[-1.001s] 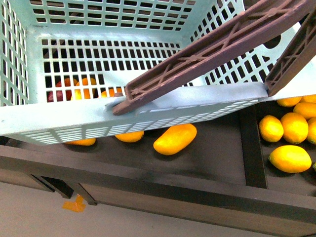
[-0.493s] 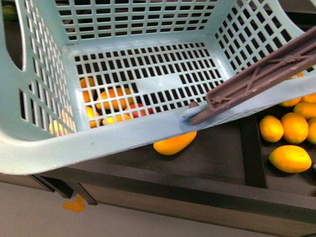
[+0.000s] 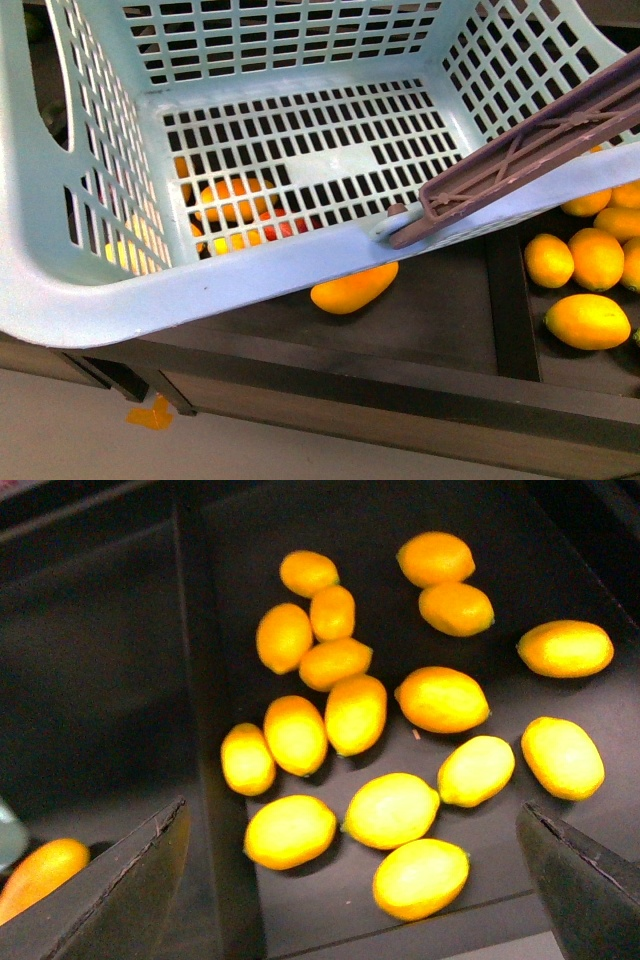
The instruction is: Pick lemon and mango into basket
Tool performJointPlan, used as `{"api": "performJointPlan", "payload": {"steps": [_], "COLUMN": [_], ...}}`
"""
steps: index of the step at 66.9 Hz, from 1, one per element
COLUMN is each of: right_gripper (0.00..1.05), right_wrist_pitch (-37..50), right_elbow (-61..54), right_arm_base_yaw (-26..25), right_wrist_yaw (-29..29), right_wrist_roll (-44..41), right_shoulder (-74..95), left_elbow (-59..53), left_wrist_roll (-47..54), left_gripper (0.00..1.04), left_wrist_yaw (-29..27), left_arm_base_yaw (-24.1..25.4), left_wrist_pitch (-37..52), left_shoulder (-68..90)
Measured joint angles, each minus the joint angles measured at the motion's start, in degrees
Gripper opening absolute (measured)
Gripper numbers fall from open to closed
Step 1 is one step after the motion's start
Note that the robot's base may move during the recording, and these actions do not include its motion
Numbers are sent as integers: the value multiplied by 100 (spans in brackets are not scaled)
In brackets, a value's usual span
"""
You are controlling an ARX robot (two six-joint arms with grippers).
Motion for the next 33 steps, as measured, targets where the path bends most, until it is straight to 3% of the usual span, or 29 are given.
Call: {"api": "performJointPlan", "payload": {"steps": [12,33], "right_gripper": [96,96], "right_wrist_pitch": [1078,326], "right_elbow": [1115,3373], "right_arm_base_yaw": [-2,-22], "right_wrist_yaw": [380,597], "right_wrist_roll": [-1016,-2957], "right_shoulder": [2802,5556], "left_elbow": [0,0], "left_wrist_roll": [0,-2], "left_gripper": [15,15], "left_wrist_yaw": [-2,7], "left_arm_base_yaw": [0,-2], "left_wrist_pitch": [-2,-2], "left_shoulder": [0,0]}}
